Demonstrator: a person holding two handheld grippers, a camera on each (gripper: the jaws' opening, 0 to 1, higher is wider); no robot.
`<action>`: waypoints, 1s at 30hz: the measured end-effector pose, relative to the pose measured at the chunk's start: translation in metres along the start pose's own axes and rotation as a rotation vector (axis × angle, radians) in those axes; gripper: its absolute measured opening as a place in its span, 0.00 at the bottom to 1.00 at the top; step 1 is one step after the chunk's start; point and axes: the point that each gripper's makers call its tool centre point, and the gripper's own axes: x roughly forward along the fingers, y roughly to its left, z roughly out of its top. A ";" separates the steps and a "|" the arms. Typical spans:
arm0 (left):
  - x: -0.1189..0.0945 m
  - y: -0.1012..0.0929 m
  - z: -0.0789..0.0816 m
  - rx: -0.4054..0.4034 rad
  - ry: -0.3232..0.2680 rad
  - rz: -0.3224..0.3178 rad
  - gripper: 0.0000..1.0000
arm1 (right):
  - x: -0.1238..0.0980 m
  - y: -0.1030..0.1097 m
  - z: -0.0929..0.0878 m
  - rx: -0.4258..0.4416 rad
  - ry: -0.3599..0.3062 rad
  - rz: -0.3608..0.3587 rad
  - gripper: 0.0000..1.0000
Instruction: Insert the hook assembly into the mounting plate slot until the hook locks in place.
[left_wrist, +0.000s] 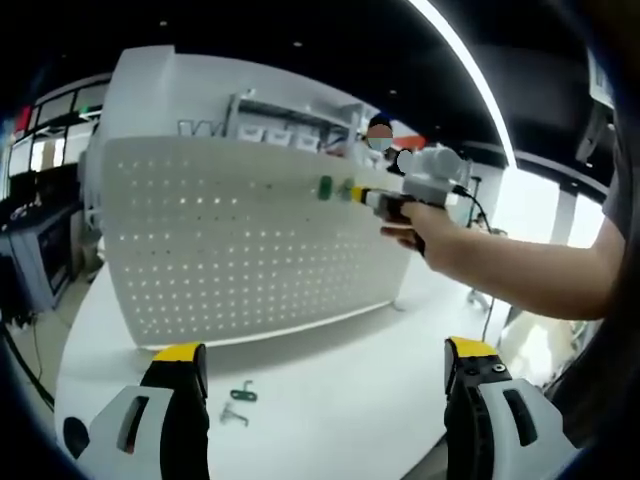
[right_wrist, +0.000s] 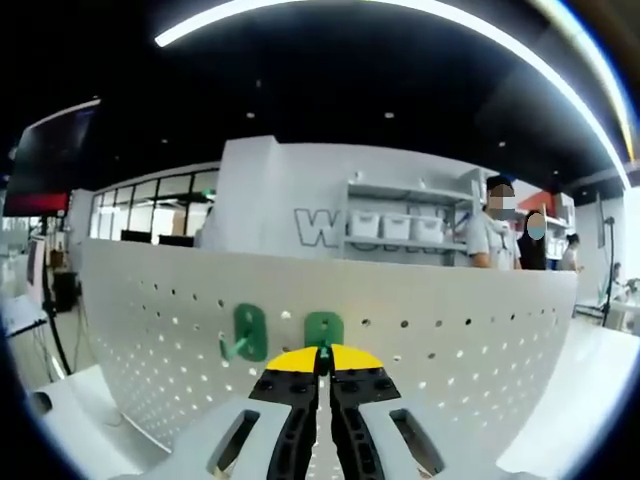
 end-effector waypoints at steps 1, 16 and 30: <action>0.000 0.000 0.000 0.000 0.001 0.000 1.00 | 0.000 0.000 0.000 -0.002 0.008 -0.002 0.01; -0.003 -0.002 -0.009 0.009 0.026 -0.005 1.00 | -0.007 -0.003 0.009 0.139 0.014 0.017 0.18; -0.014 -0.002 -0.016 -0.025 0.027 -0.001 1.00 | -0.033 -0.010 0.017 0.102 0.015 0.023 0.20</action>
